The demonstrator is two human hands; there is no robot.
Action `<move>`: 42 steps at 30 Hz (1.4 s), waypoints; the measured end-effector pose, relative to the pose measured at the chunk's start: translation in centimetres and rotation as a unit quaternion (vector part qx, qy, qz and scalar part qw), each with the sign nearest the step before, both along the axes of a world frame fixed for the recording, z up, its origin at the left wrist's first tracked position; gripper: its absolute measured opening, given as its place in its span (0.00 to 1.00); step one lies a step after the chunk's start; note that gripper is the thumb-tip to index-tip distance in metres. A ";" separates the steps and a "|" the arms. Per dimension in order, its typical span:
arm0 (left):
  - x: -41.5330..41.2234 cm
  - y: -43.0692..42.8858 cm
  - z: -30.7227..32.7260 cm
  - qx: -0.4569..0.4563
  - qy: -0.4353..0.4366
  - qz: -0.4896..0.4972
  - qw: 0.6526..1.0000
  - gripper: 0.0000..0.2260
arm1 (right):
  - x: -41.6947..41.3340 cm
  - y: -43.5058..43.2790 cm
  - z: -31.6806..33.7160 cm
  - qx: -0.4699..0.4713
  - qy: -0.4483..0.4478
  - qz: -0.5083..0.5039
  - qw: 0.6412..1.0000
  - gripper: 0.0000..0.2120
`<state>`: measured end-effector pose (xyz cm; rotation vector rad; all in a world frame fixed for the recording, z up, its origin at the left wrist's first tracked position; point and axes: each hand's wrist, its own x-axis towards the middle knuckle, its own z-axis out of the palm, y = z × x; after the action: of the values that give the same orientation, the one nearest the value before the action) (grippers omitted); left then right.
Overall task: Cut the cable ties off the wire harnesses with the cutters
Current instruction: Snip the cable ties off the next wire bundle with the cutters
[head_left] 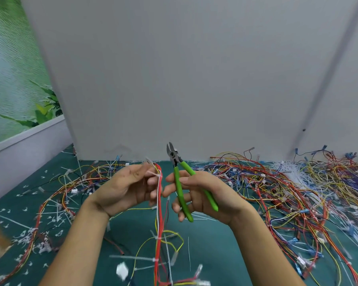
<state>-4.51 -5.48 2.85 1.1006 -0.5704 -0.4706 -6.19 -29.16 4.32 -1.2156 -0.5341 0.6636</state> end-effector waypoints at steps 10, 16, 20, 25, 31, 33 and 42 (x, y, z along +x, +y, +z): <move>1.4 -3.0 -0.6 0.163 -0.004 0.326 0.931 0.13 | 0.3 1.7 -0.7 -0.029 -0.071 -0.245 0.967 0.21; 0.7 -4.6 -0.5 0.250 -0.078 0.324 0.909 0.15 | 0.8 2.7 -2.4 -0.097 -0.185 -0.358 0.910 0.17; 0.1 -5.5 -0.1 0.233 -0.099 0.313 0.916 0.15 | 1.0 3.0 -3.1 -0.174 -0.263 -0.404 0.859 0.15; -0.1 -5.7 -0.1 0.214 -0.135 0.325 0.911 0.11 | 0.8 3.2 -3.2 -0.182 -0.327 -0.443 0.815 0.13; 0.0 -4.8 0.1 0.205 -0.152 0.308 0.917 0.11 | 0.4 3.3 -3.0 -0.166 -0.370 -0.458 0.791 0.13; 0.0 -4.8 0.1 0.205 -0.155 0.304 0.917 0.11 | 0.5 3.4 -3.1 -0.166 -0.374 -0.460 0.788 0.12; 0.3 -5.4 -0.6 0.155 -0.105 0.311 0.932 0.10 | 1.0 3.1 -3.2 -0.111 -0.284 -0.445 0.842 0.07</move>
<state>-4.25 -10.84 2.22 1.5691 -0.3049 0.1199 -5.18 -26.06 1.13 -1.7030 -0.3068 -0.4676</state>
